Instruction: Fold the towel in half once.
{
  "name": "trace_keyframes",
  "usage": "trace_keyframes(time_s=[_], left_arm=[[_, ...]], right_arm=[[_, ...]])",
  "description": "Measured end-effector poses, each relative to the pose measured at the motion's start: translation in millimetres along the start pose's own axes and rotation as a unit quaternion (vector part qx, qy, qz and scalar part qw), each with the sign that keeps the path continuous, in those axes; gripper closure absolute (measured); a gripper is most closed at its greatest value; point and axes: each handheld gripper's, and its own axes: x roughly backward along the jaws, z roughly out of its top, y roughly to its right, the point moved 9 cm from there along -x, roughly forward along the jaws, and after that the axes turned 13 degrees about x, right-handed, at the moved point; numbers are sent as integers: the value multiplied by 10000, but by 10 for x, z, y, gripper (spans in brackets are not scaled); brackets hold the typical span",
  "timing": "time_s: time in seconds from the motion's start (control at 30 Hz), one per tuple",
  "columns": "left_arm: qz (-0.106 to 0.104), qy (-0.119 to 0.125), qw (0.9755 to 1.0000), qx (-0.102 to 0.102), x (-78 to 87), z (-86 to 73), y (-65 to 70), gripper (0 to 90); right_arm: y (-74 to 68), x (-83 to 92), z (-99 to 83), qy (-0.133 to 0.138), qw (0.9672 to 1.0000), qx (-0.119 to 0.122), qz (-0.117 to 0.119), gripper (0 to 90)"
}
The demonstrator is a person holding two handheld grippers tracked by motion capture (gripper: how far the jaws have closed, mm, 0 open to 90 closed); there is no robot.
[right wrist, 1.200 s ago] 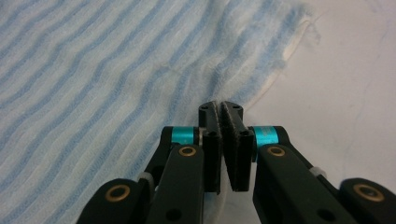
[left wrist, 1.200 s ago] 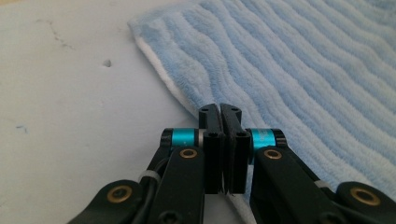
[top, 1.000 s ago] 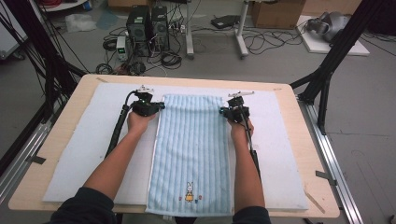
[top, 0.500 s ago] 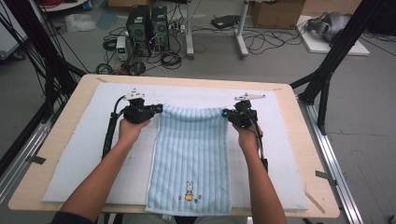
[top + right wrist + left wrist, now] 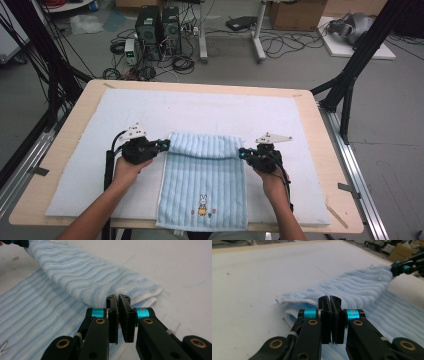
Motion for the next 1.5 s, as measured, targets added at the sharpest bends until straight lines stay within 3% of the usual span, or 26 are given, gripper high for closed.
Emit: trace_keyframes(time_s=[0.03,0.07,0.1,0.13,0.2,0.23,0.3,0.37,0.43,0.53,0.57,0.63,0.67,0.7,0.8,0.87,1.0,1.07,1.27,1.33,1.5], left_arm=[[76,-2,10000,18,9,35,-26,817],[172,53,9998,76,8,87,-68,671],[260,168,9993,219,3,169,-133,565],[327,276,9983,390,-5,247,-199,514],[401,376,9969,557,-69,342,-294,464],[447,291,9969,572,-150,345,-341,452],[569,135,9964,609,-285,303,-413,428],[695,-35,9951,700,-456,236,-502,412],[773,-99,9938,790,-567,175,-556,417],[919,-450,9922,708,-664,102,-583,467],[923,-477,9928,588,-675,106,-569,540],[1111,-578,9918,260,-693,96,-555,820],[1137,-550,9916,294,-698,101,-560,834],[1139,-524,9916,331,-694,108,-568,840],[1032,-325,9933,400,-656,170,-560,843],[919,-114,9950,366,-613,244,-525,843],[629,284,9967,436,-512,392,-447,842],[566,307,9971,399,-468,412,-412,843],[243,471,9983,242,-266,483,-179,843],[147,429,9989,132,-183,458,-80,842],[-7,359,9993,105,-35,335,39,842]], right_arm=[[1,14,-17,-74,9999,120,-99,776],[36,36,3,-25,9997,103,-210,721],[73,51,31,39,9996,-2,-277,678],[134,59,78,125,9992,-79,-379,642],[269,54,177,282,9975,-245,-597,577],[325,26,206,279,9969,-329,-654,551],[435,-125,198,2,9967,-427,-683,491],[475,-285,153,-303,9964,-562,-558,460],[520,-442,119,-561,9953,-555,-567,446],[595,-635,89,-870,9925,-617,-592,418],[613,-669,74,-977,9913,-612,-629,445],[641,-722,46,-1197,9890,-371,-791,566],[643,-715,49,-1225,9886,-300,-820,707],[628,-712,55,-1204,9897,-271,-721,785],[638,-696,67,-1216,9895,-55,-778,829],[662,-667,114,-966,9921,-181,-775,831],[693,-585,216,-613,9940,-154,-890,833],[675,-511,260,-440,9955,-266,-797,833],[540,-206,350,-105,9974,-105,-705,835],[472,-101,345,-36,9977,-52,-669,835],[282,114,297,125,9981,51,-605,835]])
